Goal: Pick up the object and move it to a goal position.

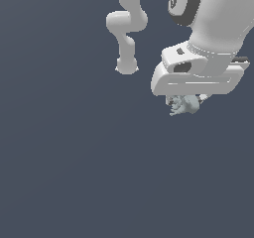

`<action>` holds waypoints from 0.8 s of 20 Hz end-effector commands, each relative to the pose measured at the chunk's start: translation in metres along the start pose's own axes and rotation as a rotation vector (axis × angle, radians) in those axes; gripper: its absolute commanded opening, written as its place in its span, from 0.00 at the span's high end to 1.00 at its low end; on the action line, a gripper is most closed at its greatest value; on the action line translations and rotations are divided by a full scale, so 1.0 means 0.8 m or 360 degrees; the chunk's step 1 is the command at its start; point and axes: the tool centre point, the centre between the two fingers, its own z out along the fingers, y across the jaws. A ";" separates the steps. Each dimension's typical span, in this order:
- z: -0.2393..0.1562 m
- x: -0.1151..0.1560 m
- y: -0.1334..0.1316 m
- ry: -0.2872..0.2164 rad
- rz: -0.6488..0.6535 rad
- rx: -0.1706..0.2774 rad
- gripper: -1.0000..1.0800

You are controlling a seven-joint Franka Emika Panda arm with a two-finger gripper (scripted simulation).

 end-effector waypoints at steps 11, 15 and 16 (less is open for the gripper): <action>-0.088 0.018 -0.038 -0.0002 0.0001 0.0000 1.00; -0.107 0.023 -0.046 -0.0002 0.0001 0.0000 1.00; -0.110 0.024 -0.048 -0.0002 0.0001 0.0000 1.00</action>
